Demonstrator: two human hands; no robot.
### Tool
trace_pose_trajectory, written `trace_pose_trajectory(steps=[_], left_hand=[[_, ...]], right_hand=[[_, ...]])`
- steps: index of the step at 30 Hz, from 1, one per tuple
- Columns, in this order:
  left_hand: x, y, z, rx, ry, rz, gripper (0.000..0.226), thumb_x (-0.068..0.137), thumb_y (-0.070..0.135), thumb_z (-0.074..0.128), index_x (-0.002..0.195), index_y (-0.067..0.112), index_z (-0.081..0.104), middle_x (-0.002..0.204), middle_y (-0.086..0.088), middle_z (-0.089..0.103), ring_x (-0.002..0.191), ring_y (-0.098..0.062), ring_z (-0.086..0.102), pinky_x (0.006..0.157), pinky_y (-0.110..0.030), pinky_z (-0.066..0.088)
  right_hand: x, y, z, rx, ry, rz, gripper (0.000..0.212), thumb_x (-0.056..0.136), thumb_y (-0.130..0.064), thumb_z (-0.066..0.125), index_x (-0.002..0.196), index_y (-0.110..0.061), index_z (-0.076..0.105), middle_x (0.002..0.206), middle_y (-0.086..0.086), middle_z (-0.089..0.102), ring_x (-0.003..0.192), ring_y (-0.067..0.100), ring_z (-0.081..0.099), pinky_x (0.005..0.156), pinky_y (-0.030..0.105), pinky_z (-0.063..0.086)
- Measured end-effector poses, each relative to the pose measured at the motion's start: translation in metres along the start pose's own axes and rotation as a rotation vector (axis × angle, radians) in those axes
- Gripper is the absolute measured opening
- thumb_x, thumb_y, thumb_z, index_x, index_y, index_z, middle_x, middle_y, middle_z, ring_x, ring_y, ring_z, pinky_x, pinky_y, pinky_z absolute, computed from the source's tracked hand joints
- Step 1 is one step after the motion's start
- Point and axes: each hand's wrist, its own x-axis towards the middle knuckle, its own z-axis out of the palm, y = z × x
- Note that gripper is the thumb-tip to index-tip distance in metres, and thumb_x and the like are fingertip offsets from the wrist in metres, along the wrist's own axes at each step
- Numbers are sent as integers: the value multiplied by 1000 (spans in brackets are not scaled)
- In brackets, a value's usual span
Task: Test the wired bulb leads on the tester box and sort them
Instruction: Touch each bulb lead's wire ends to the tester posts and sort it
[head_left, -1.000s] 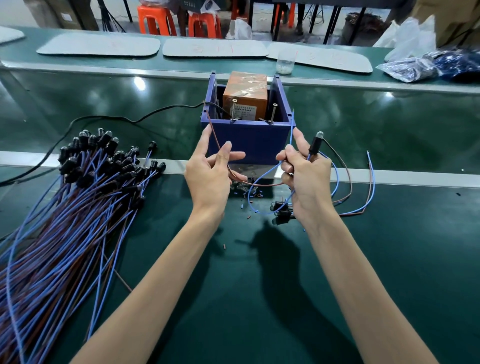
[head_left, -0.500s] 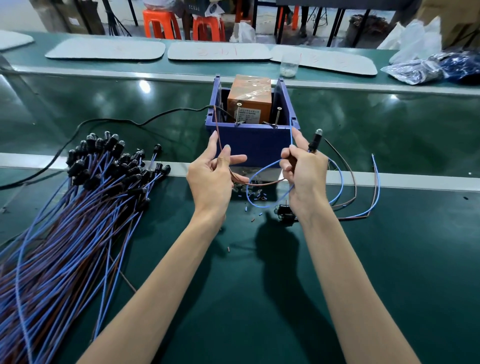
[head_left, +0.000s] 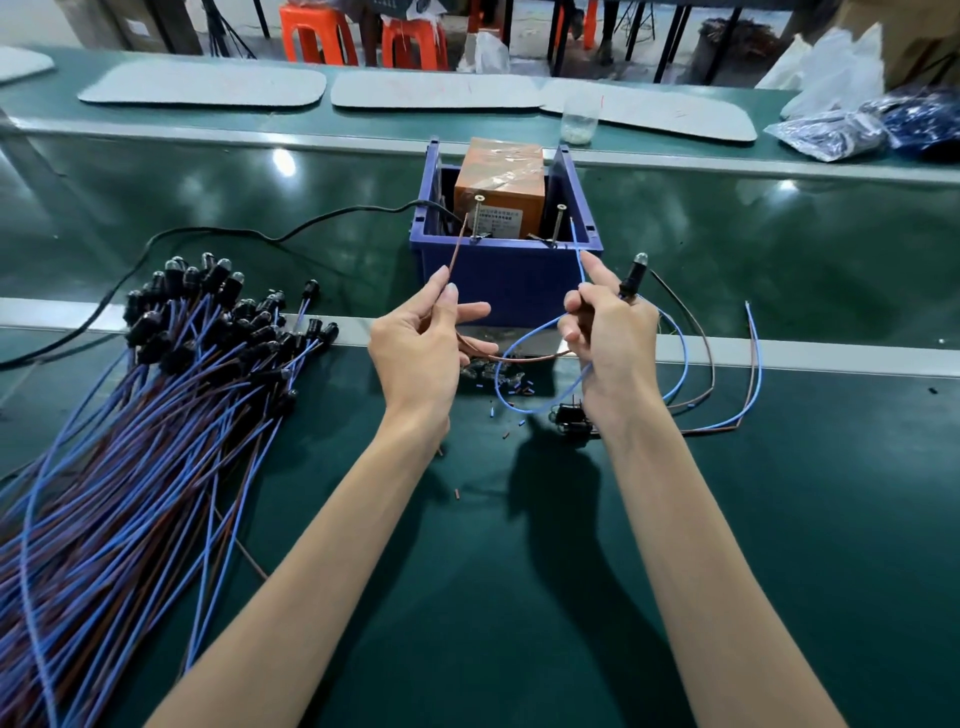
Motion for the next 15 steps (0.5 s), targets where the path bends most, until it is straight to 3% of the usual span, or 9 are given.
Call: trace_pose_trajectory(steps=[9,15], left_hand=[[-2,5,0,24,-91,-17,22,99,13,50,113,27,60,70,11,73,46,-8,64,43,-11,39],[-2,4,0,43,-108,-15,25,99,13,49,119,23,61,71,10,73,47,-9,65,43,-11,38]], right_hand=[[-1,-6,-3,-28,-32,-6,33,94,-1,42,116,-12,64,56,-5,49,38,6,36,39,13,30],[-3,-7,-3,-56,-50,-42,27,94,-2,46,105,-15,67,55,-8,49,38,5,37,41,13,30]])
